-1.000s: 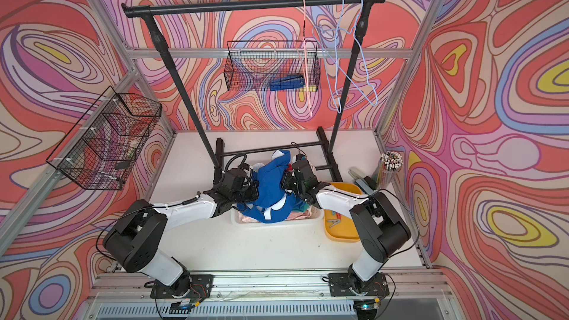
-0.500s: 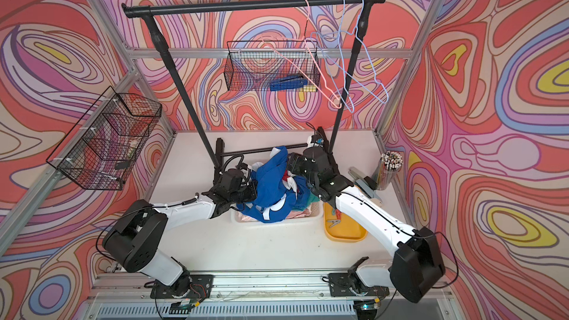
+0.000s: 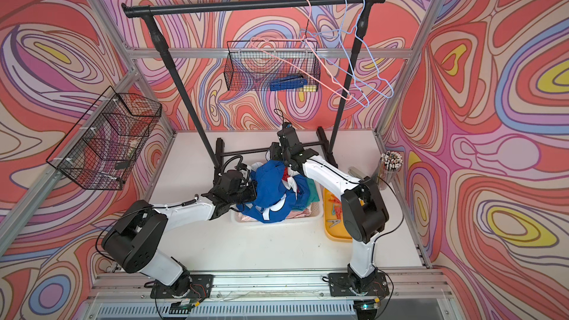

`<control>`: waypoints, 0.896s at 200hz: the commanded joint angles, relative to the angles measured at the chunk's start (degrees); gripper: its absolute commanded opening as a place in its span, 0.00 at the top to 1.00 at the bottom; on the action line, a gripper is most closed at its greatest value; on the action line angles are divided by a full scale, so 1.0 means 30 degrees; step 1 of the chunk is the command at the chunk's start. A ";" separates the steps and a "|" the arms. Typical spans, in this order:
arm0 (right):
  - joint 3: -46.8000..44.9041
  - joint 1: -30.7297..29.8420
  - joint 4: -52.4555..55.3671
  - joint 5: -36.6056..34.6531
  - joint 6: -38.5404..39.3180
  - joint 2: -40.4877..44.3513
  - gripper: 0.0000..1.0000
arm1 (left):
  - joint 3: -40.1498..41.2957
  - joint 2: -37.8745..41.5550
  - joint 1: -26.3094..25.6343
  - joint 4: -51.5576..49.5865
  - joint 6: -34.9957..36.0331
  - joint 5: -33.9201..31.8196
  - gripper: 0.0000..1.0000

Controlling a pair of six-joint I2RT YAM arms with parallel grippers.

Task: Remove the clothespins securing jackets to the hanger
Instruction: Adjust the jacket in the basket.

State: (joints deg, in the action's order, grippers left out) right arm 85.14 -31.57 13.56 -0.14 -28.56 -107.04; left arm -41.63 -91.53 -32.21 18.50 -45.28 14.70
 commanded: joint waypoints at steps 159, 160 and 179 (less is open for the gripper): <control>-0.7367 -0.1096 -0.3152 0.0815 -0.3839 -0.4275 0.88 | 0.0575 -0.2973 0.0246 -0.5848 -0.1222 -0.2262 1.00; -0.7386 -0.1101 -0.3177 0.0841 -0.3840 -0.4307 0.88 | 0.0575 -0.2946 0.0247 -0.5876 -0.1224 -0.2262 1.00; -0.7961 -0.1125 -0.3478 0.1081 -0.3992 -0.4181 0.88 | 0.0465 -0.2019 0.0247 -0.6487 -0.1201 -0.2332 0.92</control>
State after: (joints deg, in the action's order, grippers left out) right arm 67.40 -34.33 -6.96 2.83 -38.83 -111.02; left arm -44.27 -94.28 -31.48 18.48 -48.25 10.55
